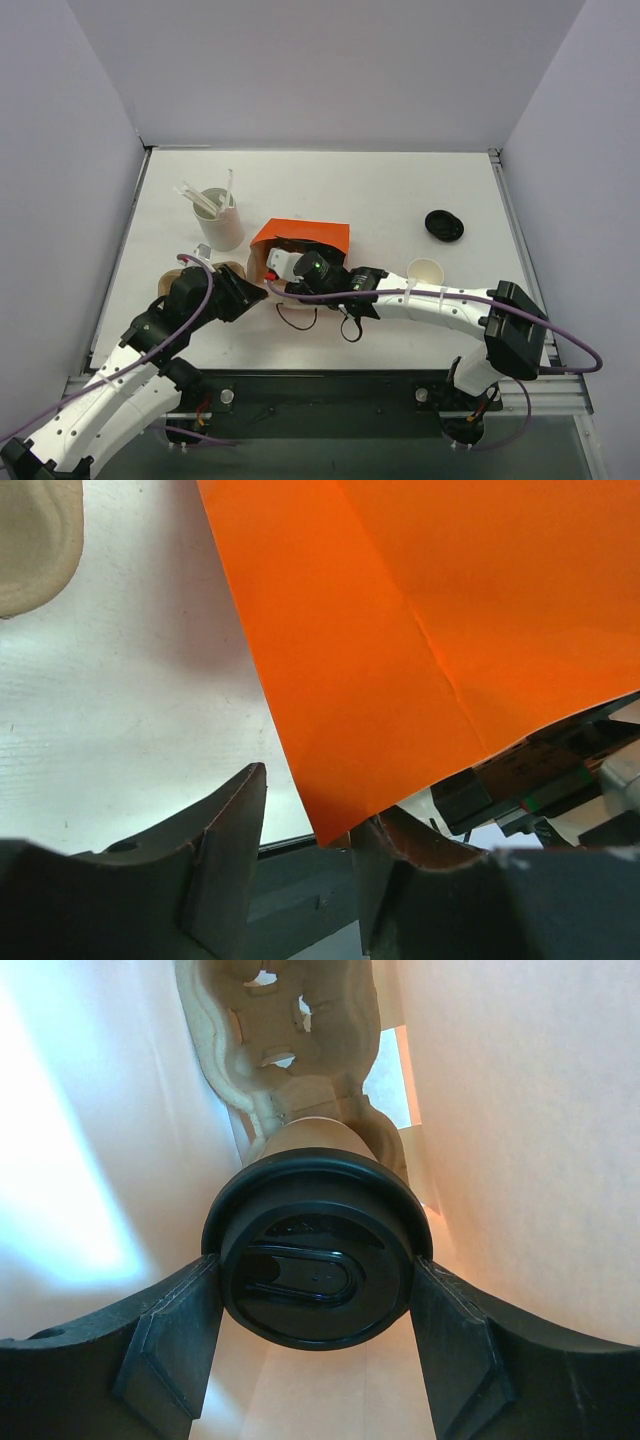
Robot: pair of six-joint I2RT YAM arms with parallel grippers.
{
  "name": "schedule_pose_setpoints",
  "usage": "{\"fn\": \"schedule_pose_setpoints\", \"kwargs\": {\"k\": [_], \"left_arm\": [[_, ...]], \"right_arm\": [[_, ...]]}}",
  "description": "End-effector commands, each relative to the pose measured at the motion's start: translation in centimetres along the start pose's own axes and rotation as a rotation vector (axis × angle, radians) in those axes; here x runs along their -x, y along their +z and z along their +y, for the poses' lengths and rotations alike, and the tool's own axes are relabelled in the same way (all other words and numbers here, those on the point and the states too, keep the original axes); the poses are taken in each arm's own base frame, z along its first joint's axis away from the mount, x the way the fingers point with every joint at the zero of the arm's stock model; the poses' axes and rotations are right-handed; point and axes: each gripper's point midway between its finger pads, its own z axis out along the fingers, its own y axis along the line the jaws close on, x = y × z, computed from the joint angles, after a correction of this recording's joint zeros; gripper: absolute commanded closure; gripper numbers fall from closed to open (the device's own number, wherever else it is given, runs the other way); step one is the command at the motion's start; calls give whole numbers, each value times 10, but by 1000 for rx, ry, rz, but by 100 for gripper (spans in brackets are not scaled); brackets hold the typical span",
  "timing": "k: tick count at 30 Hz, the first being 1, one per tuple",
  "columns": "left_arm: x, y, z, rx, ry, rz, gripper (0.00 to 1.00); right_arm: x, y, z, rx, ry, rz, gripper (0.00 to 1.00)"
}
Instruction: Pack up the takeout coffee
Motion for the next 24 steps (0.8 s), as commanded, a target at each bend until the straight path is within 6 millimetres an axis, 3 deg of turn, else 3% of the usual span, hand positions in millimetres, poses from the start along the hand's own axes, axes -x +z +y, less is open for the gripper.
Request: {"fn": "schedule_pose_setpoints", "kwargs": {"k": [1,6,9,13,17,24], "left_arm": [[14,-4,-22,-33,-83,-58,52],[24,-3,-38,-71,-92,-86,55],[25,0,-38,-56,-92,-91,68],[20,1,-41,-70,-86,-60,100],[20,-4,-39,-71,-60,-67,100],[17,-5,-39,-82,-30,-55,100]], "right_arm": [[9,-3,-13,-36,62,2,67],[7,-3,-11,-34,84,5,67],[6,-4,-9,-31,89,4,67],[9,-7,-5,19,66,-30,67],[19,-15,-2,90,27,-101,69],[20,-19,10,171,-2,-107,68]]}}
